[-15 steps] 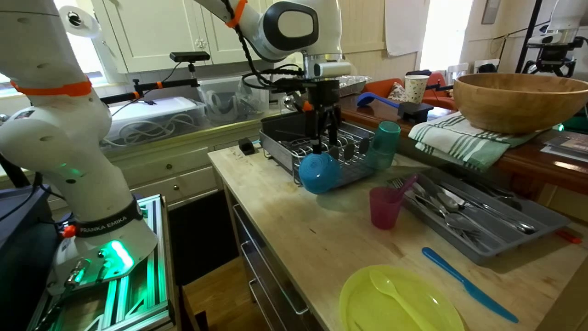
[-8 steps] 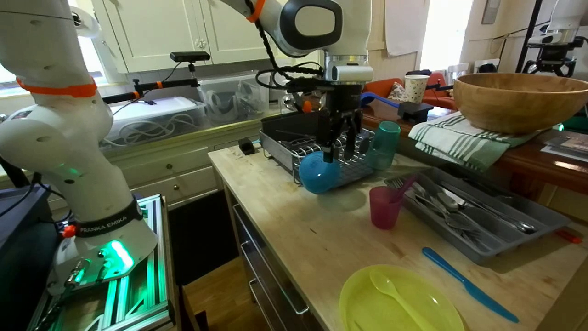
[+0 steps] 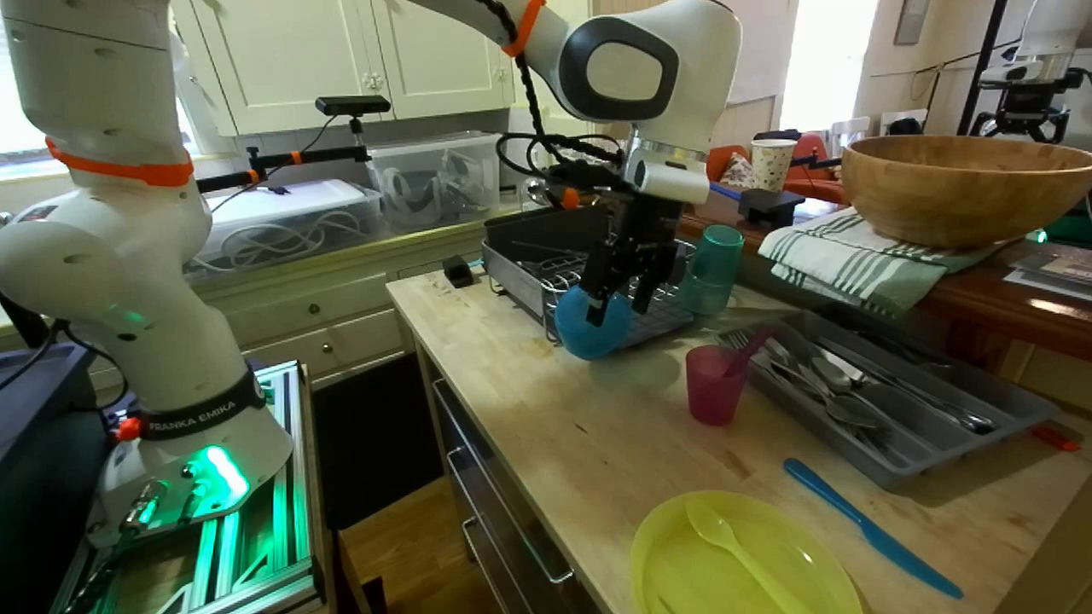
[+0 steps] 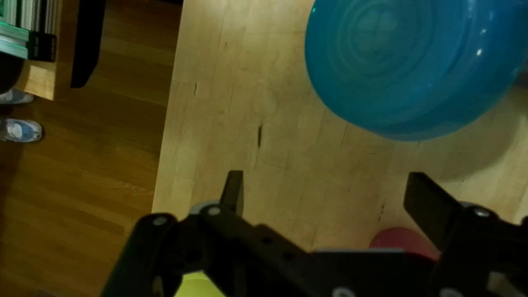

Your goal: Turn the blue bowl upside down, then place the blue spoon inside

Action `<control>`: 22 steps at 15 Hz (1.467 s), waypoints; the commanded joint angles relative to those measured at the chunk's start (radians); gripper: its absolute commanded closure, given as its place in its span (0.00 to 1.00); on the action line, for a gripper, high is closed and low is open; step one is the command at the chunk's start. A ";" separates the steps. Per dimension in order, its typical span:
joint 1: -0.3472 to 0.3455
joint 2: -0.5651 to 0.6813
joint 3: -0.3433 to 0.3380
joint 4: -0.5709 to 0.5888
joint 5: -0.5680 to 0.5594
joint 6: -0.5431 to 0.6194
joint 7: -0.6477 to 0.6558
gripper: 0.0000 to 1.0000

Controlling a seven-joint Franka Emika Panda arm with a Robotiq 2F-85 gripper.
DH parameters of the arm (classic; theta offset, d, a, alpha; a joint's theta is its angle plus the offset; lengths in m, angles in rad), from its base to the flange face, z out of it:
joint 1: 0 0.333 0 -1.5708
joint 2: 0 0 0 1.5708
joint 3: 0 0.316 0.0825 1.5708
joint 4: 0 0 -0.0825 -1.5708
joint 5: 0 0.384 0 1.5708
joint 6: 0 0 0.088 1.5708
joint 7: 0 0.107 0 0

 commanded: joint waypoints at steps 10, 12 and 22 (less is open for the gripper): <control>-0.034 0.177 -0.034 0.169 0.216 -0.177 0.247 0.00; -0.049 0.192 -0.030 0.172 0.260 -0.167 0.247 0.00; -0.117 0.314 0.002 0.275 0.432 -0.202 0.147 0.00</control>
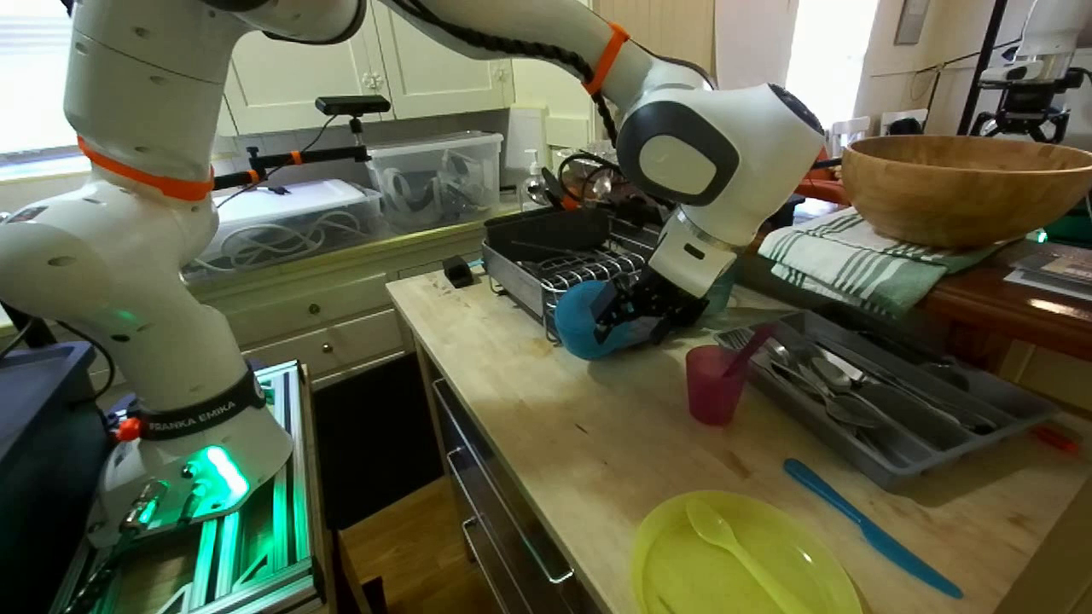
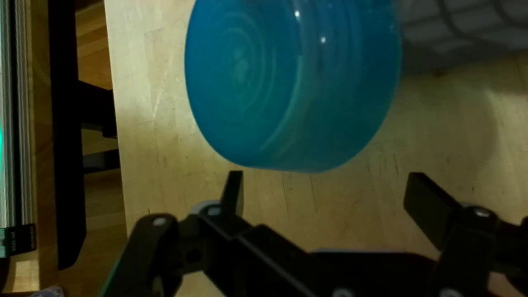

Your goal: Turn the blue bowl upside down, then place the blue spoon inside

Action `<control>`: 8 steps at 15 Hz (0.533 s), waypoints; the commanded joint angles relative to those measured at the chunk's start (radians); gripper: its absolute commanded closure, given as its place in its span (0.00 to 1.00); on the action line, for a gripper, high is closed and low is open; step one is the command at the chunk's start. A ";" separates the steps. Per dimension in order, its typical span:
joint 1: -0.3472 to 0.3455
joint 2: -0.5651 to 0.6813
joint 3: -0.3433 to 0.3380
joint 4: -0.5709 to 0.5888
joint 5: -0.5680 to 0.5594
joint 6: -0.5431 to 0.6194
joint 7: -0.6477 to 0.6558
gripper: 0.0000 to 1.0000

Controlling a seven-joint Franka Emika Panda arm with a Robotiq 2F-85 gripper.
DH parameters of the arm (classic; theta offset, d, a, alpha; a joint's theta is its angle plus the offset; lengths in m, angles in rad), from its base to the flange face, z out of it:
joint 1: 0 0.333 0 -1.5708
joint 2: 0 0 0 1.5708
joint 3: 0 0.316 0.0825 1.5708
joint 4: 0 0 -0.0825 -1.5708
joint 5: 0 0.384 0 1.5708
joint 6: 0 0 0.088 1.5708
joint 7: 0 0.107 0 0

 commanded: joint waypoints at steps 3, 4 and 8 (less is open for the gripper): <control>-0.061 0.109 0.048 0.127 0.079 -0.112 -0.156 0.00; -0.071 0.125 0.053 0.149 0.084 -0.144 -0.196 0.00; -0.087 0.177 0.049 0.231 0.070 -0.256 -0.285 0.00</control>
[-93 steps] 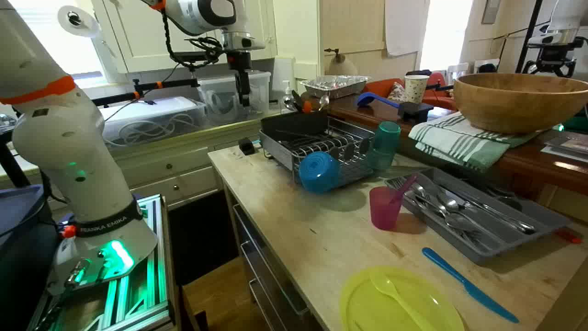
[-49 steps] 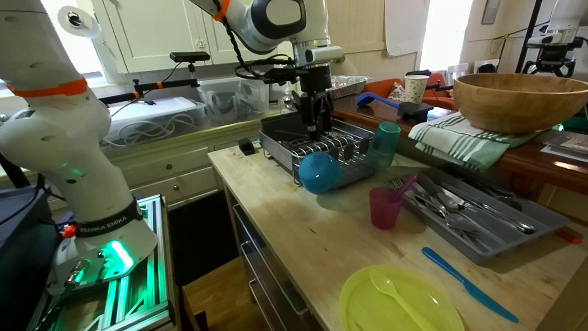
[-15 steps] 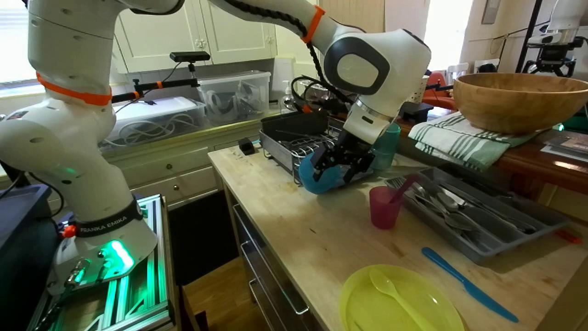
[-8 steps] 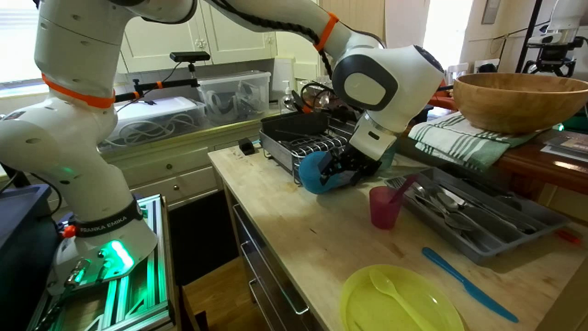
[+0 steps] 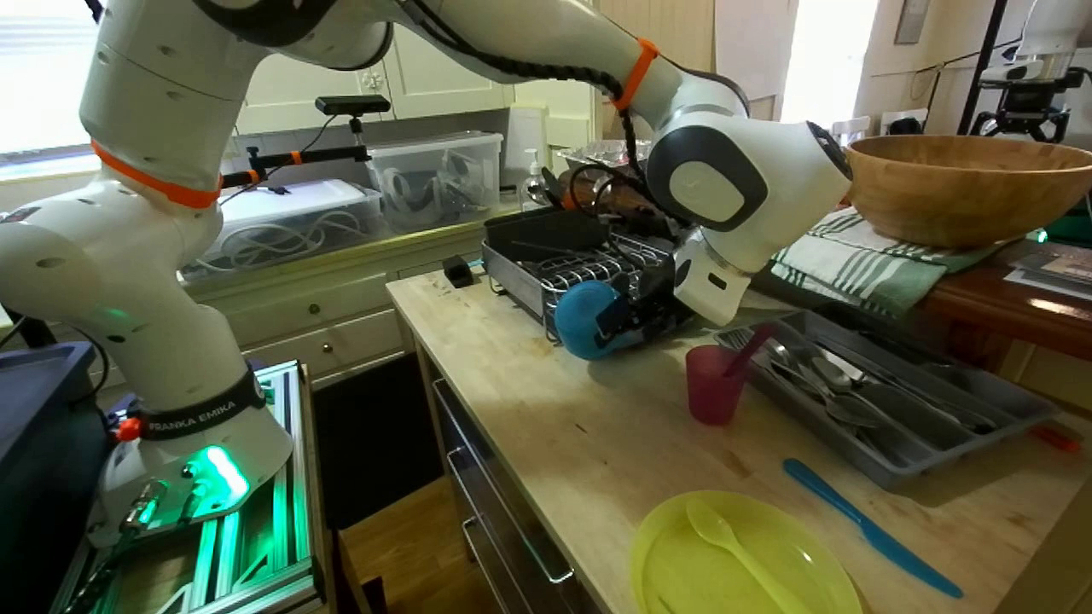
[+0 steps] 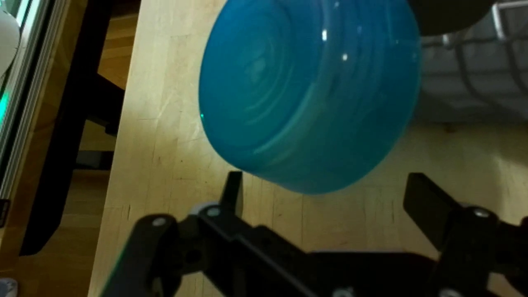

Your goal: Turn the blue bowl upside down, then place the blue spoon inside

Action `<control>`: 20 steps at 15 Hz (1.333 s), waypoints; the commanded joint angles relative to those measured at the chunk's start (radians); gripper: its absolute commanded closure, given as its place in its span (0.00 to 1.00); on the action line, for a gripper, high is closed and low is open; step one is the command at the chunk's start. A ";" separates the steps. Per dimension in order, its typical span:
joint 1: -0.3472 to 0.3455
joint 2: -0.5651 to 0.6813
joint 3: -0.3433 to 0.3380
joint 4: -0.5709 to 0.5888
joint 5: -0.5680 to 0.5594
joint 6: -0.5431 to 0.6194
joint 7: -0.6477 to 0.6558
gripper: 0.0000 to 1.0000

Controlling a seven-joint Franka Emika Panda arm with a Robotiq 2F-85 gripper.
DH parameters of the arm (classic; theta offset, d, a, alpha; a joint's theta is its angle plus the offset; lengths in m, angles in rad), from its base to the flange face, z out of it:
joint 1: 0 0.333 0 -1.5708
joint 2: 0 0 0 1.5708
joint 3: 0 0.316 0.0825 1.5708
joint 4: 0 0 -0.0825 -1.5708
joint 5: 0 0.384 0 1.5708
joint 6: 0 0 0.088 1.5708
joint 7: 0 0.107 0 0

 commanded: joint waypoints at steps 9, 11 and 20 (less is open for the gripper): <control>-0.037 0.180 0.000 0.250 -0.003 -0.310 -0.159 0.25; -0.038 0.202 -0.002 0.282 -0.002 -0.340 -0.162 0.42; -0.036 0.207 -0.012 0.348 -0.019 -0.392 -0.201 0.97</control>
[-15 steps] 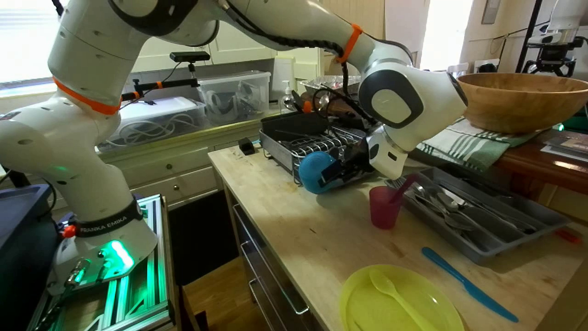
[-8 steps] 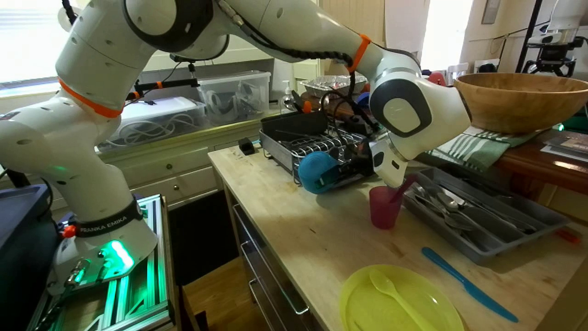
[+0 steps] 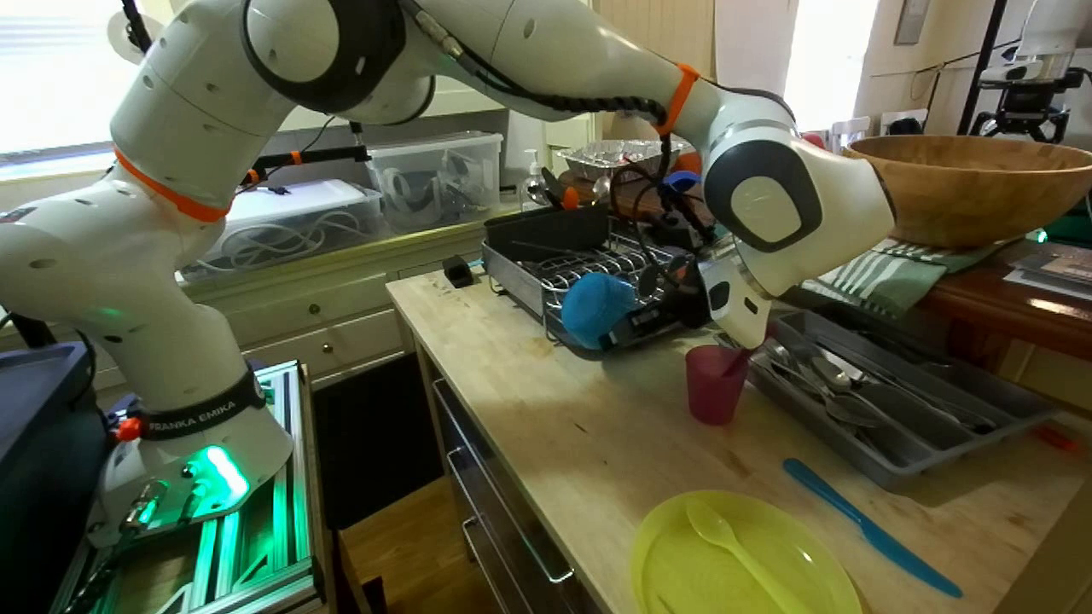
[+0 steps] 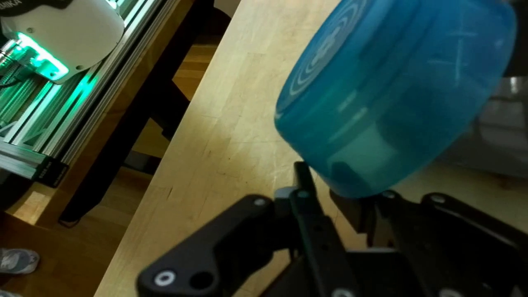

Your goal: Turn the blue bowl upside down, then place the blue spoon inside

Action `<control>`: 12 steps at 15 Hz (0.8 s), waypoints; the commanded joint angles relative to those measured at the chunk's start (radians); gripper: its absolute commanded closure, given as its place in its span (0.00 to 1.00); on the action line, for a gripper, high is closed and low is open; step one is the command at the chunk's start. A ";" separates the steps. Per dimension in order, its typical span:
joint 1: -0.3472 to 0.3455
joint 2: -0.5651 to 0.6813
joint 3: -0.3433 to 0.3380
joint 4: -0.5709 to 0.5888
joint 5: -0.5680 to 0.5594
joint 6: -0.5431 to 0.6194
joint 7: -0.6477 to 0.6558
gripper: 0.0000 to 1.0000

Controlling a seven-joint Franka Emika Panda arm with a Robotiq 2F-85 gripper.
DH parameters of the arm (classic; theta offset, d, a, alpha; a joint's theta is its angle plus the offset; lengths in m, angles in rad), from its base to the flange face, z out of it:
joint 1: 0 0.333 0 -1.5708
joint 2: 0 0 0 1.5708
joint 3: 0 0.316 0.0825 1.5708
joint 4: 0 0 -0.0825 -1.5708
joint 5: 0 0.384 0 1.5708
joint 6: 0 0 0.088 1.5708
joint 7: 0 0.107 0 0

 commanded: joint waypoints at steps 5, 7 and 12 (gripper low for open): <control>0.006 -0.010 0.004 0.059 -0.015 -0.086 -0.082 0.96; 0.008 -0.024 -0.001 0.056 -0.026 -0.098 -0.101 0.97; 0.032 -0.083 -0.011 0.023 -0.055 -0.081 -0.130 0.97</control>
